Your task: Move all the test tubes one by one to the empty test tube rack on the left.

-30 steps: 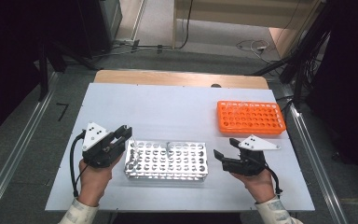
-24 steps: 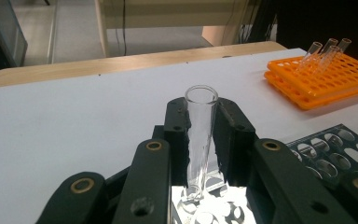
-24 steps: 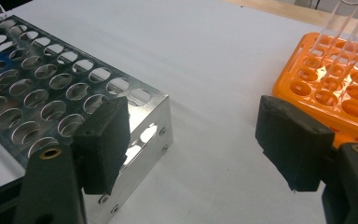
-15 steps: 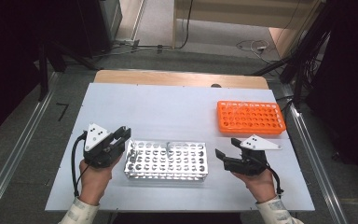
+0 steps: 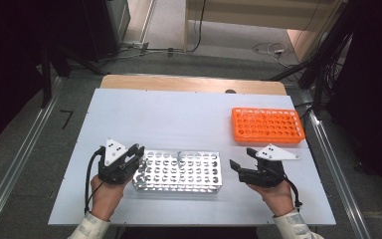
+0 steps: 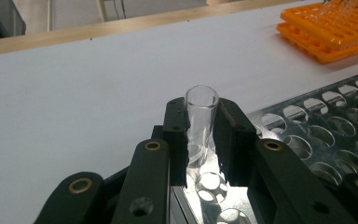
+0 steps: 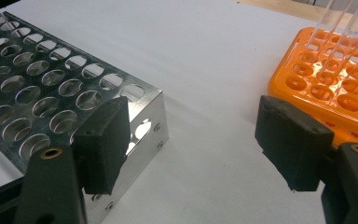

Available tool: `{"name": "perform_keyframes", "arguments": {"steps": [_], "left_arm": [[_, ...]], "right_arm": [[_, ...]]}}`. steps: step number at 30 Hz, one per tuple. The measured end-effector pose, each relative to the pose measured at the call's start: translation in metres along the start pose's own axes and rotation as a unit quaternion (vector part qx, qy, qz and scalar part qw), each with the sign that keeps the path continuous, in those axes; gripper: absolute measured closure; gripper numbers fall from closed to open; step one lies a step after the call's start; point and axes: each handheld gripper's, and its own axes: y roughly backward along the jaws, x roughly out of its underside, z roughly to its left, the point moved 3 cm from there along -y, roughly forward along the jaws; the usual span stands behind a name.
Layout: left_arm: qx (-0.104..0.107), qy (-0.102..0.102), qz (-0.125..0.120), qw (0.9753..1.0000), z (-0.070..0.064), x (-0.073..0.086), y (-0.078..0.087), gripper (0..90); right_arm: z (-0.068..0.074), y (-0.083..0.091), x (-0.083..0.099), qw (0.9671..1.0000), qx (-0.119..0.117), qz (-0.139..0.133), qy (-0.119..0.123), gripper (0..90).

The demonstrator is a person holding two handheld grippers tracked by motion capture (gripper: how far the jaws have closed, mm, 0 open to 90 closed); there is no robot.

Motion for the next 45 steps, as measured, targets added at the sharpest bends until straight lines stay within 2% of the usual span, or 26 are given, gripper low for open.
{"name": "perform_keyframes", "arguments": {"steps": [12,17,19,22,23,25,26,27,40,44,45], "left_arm": [[0.005,0.006,0.013,0.9999,0.000,0.004,-0.004,72.8],[0.010,0.011,0.009,0.9999,0.000,0.003,-0.003,67.8],[0.011,0.015,0.002,0.9998,0.000,0.002,-0.002,59.1],[-0.010,0.027,-0.030,0.9991,-0.001,-0.001,0.002,40.3],[-0.016,0.032,-0.039,0.9986,-0.001,-0.001,0.003,40.3],[-0.025,0.035,-0.048,0.9979,-0.002,-0.002,0.004,28.9],[-0.026,0.037,-0.049,0.9978,-0.002,-0.003,0.005,28.9],[-0.026,0.040,-0.050,0.9976,-0.002,-0.003,0.005,24.4],[-0.026,0.056,-0.054,0.9966,-0.001,-0.004,0.006,21.9],[-0.025,0.054,-0.056,0.9967,-0.002,-0.005,0.007,21.9],[-0.025,0.055,-0.057,0.9966,-0.001,-0.005,0.007,21.9]], "right_arm": [[-0.001,0.000,0.001,1.0000,0.001,0.002,-0.002,25.1],[-0.001,0.000,0.001,1.0000,0.001,0.001,-0.003,25.1],[-0.001,0.000,0.001,1.0000,0.002,0.001,-0.003,25.1],[-0.002,0.000,0.001,1.0000,0.005,0.001,-0.005,25.1],[-0.002,0.000,0.001,1.0000,0.005,0.001,-0.005,25.1],[-0.004,0.000,0.001,1.0000,0.007,0.002,-0.005,25.2],[-0.004,0.000,0.001,0.9999,0.009,0.002,-0.006,25.3],[-0.006,0.000,0.002,0.9998,0.013,0.001,-0.011,25.3],[-0.032,-0.003,0.003,0.9977,0.053,-0.007,-0.042,26.0],[-0.045,-0.006,0.001,0.9958,0.077,-0.008,-0.049,27.1],[-0.054,-0.008,-0.001,0.9942,0.093,-0.010,-0.053,27.6]]}}
